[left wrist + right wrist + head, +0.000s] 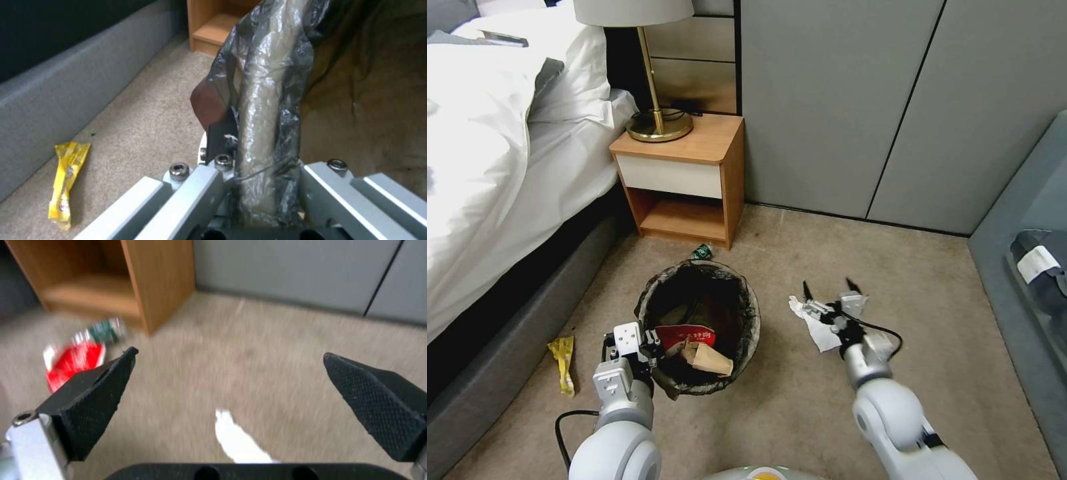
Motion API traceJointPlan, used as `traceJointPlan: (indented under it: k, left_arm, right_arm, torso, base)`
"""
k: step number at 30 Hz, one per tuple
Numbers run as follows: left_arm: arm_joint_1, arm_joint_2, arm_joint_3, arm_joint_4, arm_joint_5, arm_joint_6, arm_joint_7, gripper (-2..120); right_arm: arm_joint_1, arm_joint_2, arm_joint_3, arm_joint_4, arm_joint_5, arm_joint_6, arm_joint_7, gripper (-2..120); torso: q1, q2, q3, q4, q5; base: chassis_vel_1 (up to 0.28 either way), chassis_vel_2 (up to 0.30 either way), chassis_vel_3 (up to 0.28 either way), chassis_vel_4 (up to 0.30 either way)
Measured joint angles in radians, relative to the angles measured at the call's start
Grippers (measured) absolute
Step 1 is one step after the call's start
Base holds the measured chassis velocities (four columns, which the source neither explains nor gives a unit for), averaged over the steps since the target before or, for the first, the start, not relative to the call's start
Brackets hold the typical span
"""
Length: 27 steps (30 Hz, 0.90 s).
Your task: Pick up the trash bin, then pick up the garbage from the floor and place it into the trash bin.
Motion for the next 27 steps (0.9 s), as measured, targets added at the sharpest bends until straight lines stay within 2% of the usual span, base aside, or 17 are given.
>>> traceJointPlan:
  k: [4,6,11,27]
  left_arm:
    - [0.003,0.001,-0.003,-0.001,0.0,0.0,0.0,0]
    - [0.006,0.002,-0.006,-0.002,0.0,0.0,0.0,0]
    - [0.005,0.006,-0.006,-0.002,0.0,0.001,0.0,0]
    - [-0.005,0.011,-0.003,0.008,-0.003,0.003,-0.001,0]
  right_arm:
    - [0.05,0.009,-0.016,-0.088,-0.003,-0.023,-0.015,100]
    - [0.09,0.024,-0.016,-0.184,-0.022,-0.027,-0.044,100]
    - [0.148,0.047,0.007,-0.325,-0.05,-0.015,-0.088,100]
    - [0.194,0.051,0.063,-0.533,-0.088,0.051,-0.127,100]
  torso:
    - [0.0,0.0,0.0,-0.0001,0.0002]
    - [0.0,0.0,0.0,0.0,0.0]
    - [0.0,0.0,0.0,0.0,0.0001]
    - [0.0,0.0,0.0,-0.0001,0.0001]
  base:
    - [0.0,0.0,0.0,0.0]
    - [0.0,0.0,0.0,0.0]
    - [0.0,0.0,0.0,0.0]
    - [0.0,0.0,0.0,0.0]
